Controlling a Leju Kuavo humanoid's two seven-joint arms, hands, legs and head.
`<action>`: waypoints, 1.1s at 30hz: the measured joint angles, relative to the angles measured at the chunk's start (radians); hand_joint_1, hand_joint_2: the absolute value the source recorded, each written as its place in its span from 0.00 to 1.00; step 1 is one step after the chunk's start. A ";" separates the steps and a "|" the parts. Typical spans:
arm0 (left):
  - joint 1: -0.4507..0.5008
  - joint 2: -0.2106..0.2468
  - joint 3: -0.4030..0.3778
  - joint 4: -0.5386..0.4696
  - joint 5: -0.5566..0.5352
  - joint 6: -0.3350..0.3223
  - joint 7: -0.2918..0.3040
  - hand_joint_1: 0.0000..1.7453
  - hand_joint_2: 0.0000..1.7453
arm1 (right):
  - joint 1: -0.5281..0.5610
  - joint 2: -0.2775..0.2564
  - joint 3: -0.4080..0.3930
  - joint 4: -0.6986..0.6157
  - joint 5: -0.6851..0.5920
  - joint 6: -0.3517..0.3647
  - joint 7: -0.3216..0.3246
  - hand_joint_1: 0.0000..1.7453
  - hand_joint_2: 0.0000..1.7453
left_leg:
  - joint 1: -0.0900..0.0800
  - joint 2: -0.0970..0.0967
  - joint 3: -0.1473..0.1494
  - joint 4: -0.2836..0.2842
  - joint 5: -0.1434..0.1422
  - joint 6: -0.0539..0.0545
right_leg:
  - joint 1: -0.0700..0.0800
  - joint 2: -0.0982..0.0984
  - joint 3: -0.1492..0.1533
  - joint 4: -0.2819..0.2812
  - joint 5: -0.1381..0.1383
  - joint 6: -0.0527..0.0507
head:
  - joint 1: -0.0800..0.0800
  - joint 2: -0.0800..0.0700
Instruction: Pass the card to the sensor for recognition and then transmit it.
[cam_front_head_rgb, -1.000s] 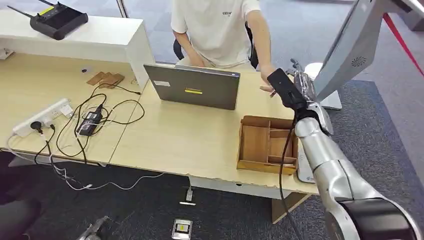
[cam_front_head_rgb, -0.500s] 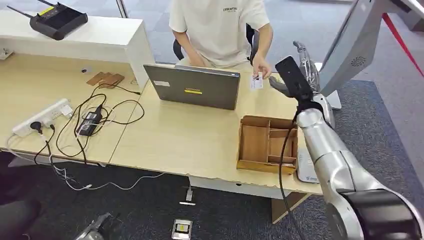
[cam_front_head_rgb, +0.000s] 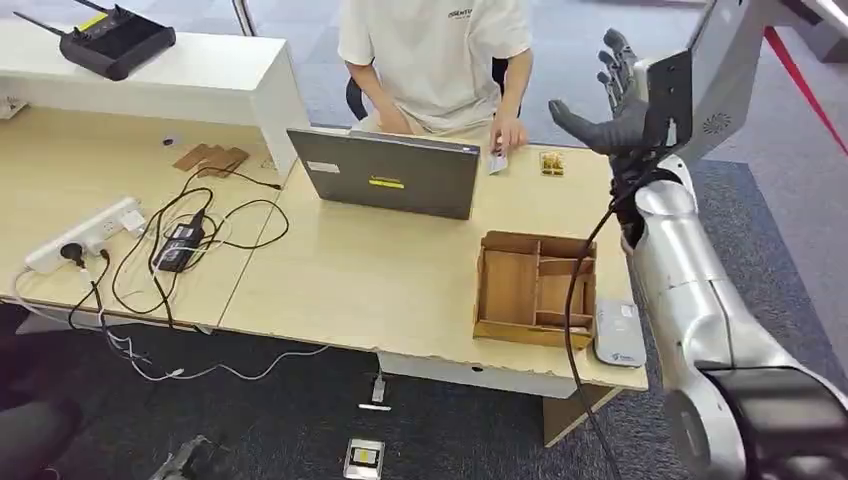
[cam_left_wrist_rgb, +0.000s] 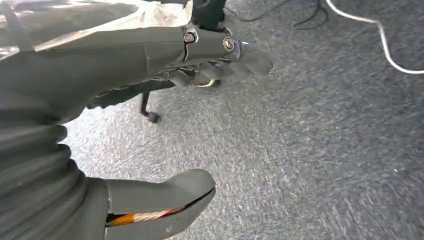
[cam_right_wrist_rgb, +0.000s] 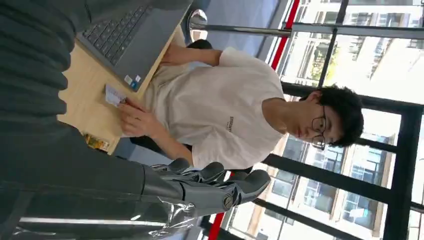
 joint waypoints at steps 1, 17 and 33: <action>0.007 0.002 0.004 0.000 0.006 0.004 -0.003 0.00 1.00 | 0.017 -0.003 0.001 -0.016 -0.005 0.007 0.000 0.00 1.00 | 0.000 0.000 0.000 0.000 0.000 0.000 | 0.000 0.000 0.000 0.000 0.000 0.000 | 0.000 0.000; 0.075 0.032 0.073 0.002 0.050 0.038 -0.058 0.00 1.00 | 0.385 -0.120 0.134 -0.495 0.353 -0.071 0.094 0.00 1.00 | 0.000 0.000 0.000 0.000 0.000 0.000 | 0.000 0.001 -0.001 0.000 0.000 0.000 | 0.000 0.000; 0.083 0.051 0.101 0.002 0.049 0.035 -0.074 0.00 1.00 | 0.534 -0.216 0.234 -0.777 0.611 -0.108 0.136 0.00 1.00 | 0.000 0.000 0.000 0.000 0.000 0.000 | 0.000 0.000 0.000 0.000 0.000 0.000 | 0.000 0.000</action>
